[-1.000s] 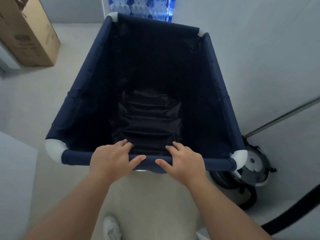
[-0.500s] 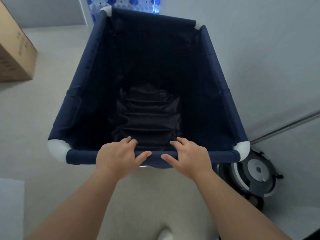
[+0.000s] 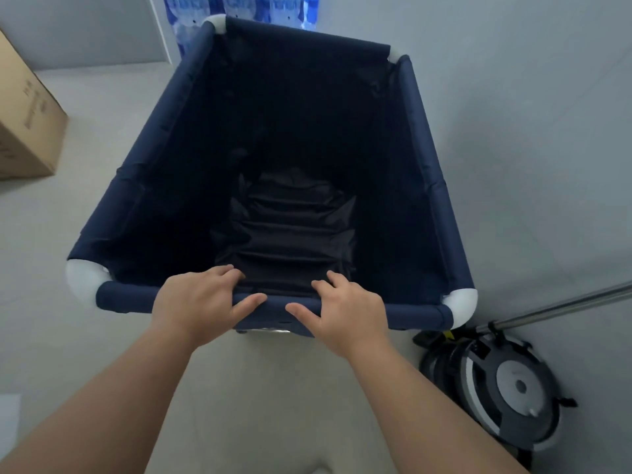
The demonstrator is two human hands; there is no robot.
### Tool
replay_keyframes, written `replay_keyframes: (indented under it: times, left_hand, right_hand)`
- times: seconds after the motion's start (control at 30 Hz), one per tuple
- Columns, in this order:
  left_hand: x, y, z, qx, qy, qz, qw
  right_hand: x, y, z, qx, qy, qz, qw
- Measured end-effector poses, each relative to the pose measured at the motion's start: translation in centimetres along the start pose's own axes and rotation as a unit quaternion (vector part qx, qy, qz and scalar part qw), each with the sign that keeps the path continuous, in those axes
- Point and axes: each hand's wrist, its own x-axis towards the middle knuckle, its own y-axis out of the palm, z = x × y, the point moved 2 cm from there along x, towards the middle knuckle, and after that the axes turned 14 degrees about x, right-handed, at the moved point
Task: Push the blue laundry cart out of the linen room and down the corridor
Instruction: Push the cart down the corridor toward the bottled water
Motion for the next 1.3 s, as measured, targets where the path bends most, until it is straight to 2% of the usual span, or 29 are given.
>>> replay_keyframes:
  times: [0.23,0.53,0.87,1.3]
  left_hand:
    - [5.3,0.9,0.6,-0.002,0.008,-0.006,1.000]
    - [13.1,1.8,1.7,-0.002,0.028,0.026,0.999]
    - [21.4,2.8,2.2,0.009,0.030,0.018,0.999]
    - [30.0,3.2,1.1,0.019,-0.024,0.036,0.999]
  right_hand:
    - [5.3,-0.8,-1.2,-0.010,0.002,0.011,1.000]
    - [12.7,-2.8,-2.4,-0.011,0.003,0.018,1.000]
    - [21.2,-4.4,-4.7,-0.014,-0.031,0.029,0.999]
    - [31.4,-7.4,-8.7,-0.020,-0.077,0.077,0.994]
